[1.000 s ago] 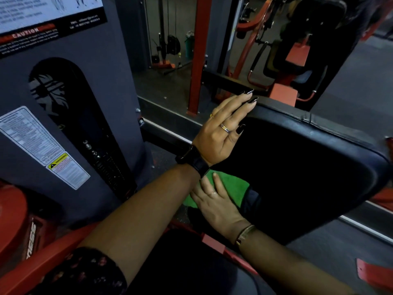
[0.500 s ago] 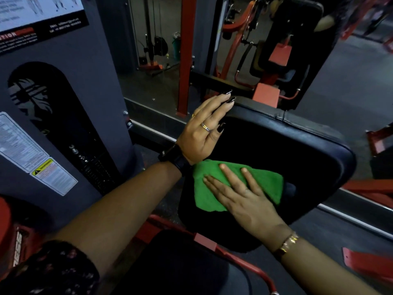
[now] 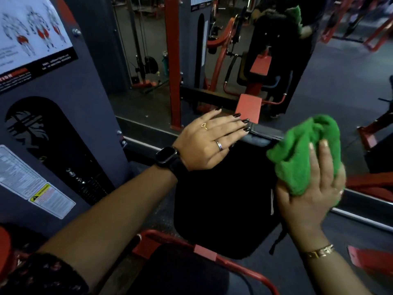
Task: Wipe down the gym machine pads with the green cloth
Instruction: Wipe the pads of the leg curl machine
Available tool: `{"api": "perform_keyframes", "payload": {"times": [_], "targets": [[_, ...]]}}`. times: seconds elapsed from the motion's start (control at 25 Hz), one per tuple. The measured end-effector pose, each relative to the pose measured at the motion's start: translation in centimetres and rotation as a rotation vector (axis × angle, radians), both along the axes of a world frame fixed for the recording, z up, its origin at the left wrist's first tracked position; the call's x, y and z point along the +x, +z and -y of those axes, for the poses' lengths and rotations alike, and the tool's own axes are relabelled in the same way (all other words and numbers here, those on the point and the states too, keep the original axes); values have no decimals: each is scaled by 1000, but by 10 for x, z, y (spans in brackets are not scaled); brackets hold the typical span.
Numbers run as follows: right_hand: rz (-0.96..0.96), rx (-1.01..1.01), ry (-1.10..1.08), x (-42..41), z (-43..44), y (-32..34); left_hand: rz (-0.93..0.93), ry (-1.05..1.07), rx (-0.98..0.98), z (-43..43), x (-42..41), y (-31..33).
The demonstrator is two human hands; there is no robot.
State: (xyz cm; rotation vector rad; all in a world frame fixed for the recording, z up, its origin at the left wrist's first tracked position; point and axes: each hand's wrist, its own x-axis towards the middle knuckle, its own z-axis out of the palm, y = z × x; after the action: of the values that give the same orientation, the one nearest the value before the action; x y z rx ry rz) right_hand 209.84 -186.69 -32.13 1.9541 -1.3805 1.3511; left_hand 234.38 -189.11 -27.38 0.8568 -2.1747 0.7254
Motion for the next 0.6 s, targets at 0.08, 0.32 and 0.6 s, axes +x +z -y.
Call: {"api": "perform_keyframes", "payload": {"times": [0.08,0.32,0.6], "targets": [[190,87,57,-6,-10,-45,46,23,-5,0,-5,2],[-353,250,-68,-4,-53,-159,90,59,-43,0,-11,4],[-161,79,-117,33,-2,27,59,65,6,1,-11,3]]}}
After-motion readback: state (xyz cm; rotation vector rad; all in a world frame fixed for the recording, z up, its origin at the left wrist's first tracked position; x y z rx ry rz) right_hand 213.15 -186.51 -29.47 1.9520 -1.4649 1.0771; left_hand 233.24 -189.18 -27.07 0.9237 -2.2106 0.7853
